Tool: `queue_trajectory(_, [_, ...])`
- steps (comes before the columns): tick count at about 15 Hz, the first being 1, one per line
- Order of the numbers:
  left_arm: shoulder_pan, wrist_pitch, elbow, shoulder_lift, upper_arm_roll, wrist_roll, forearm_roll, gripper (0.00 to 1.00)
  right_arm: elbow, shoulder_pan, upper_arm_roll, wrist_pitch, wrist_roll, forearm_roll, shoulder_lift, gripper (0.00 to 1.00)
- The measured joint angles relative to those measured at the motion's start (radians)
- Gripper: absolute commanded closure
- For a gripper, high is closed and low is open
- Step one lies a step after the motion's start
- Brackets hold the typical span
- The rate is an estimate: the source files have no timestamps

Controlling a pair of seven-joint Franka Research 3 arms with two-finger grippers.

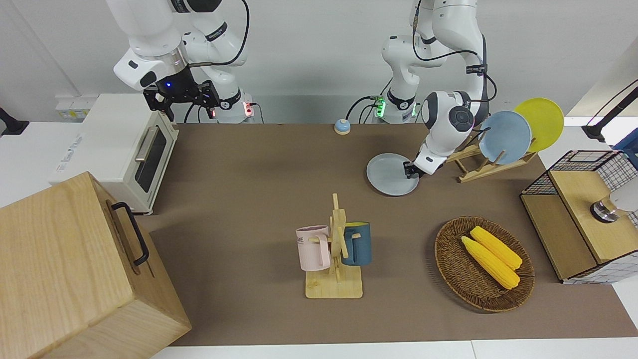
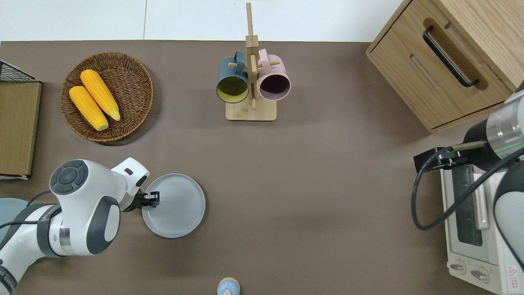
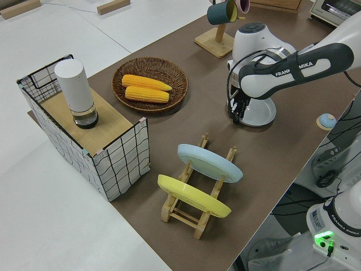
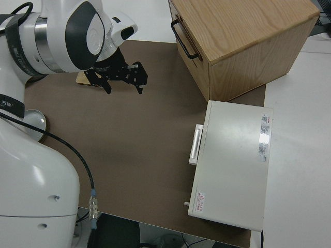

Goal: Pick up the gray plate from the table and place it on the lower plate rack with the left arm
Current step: 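Close the left gripper on the gray plate's rim, then lift the gray plate and carry it toward the wooden plate rack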

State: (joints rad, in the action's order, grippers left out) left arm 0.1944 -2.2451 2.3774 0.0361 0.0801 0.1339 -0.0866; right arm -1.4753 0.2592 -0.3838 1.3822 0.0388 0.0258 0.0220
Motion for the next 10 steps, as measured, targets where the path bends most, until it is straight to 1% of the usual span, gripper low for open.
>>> queue_trajectory(10, [0.001,0.006,0.002,-0.013,0.002,0.001,0.000,1.00,0.000,0.000,0.000,0.000,0.000,0.000,0.000,0.017])
